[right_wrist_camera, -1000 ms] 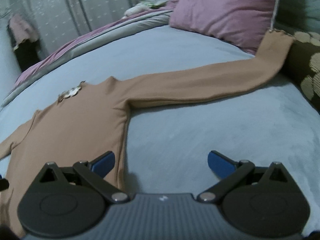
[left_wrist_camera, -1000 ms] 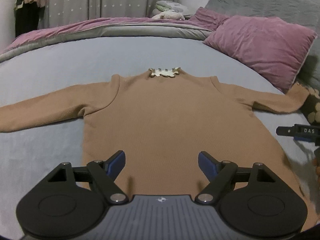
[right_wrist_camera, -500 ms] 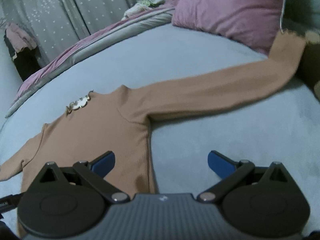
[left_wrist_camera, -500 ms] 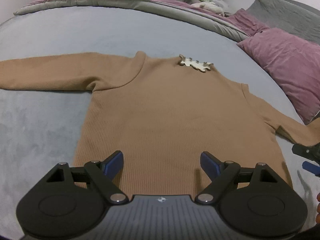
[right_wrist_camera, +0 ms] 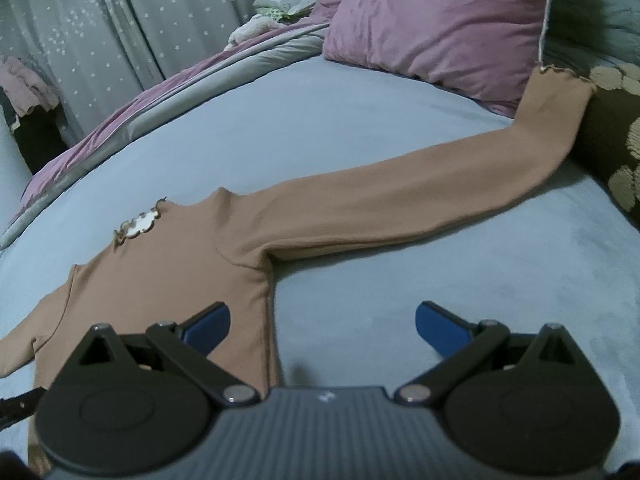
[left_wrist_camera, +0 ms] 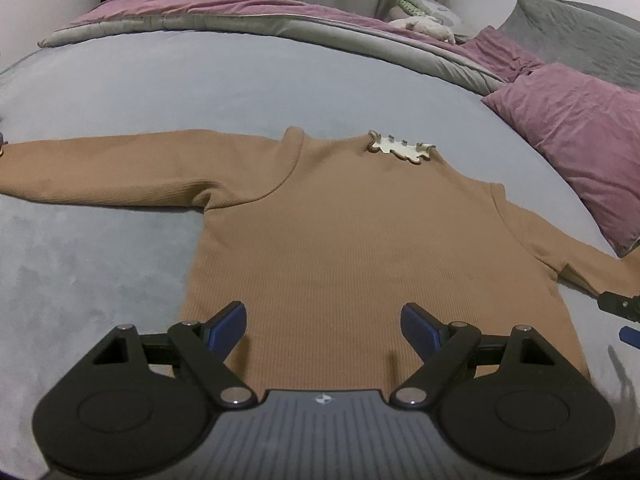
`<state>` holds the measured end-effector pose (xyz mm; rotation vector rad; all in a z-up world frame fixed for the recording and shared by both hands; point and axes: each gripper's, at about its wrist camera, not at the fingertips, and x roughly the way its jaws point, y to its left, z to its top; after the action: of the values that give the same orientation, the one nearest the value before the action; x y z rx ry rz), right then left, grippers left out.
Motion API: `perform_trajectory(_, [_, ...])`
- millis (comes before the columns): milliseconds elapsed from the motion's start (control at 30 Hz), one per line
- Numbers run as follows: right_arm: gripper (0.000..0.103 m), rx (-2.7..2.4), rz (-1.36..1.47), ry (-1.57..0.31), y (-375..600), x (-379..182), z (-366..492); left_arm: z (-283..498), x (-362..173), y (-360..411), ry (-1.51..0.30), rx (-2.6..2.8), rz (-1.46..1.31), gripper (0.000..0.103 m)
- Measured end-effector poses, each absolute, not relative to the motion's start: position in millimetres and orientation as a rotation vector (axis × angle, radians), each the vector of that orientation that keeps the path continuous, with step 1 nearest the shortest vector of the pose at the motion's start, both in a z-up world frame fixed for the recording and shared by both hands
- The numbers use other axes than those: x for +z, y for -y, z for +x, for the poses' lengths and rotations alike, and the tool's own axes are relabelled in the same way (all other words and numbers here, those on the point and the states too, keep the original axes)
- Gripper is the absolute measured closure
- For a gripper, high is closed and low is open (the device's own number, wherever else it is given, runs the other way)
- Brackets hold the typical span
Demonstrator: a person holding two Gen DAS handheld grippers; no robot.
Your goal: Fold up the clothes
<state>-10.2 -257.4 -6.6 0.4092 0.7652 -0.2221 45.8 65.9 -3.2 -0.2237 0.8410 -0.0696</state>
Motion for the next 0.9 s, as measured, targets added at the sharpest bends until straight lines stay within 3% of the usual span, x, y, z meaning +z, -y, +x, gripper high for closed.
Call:
perform_trajectory(767, [0.0, -0.495, 0.508, -0.684, 347, -37, -17, 61, -13, -67, -0.878, -0.087, -0.288, 0.018])
perform_trajectory(900, [0.005, -0.524, 0.587, -0.616, 372, -47, -9, 63, -14, -67, -0.876, -0.085, -0.311, 0.018])
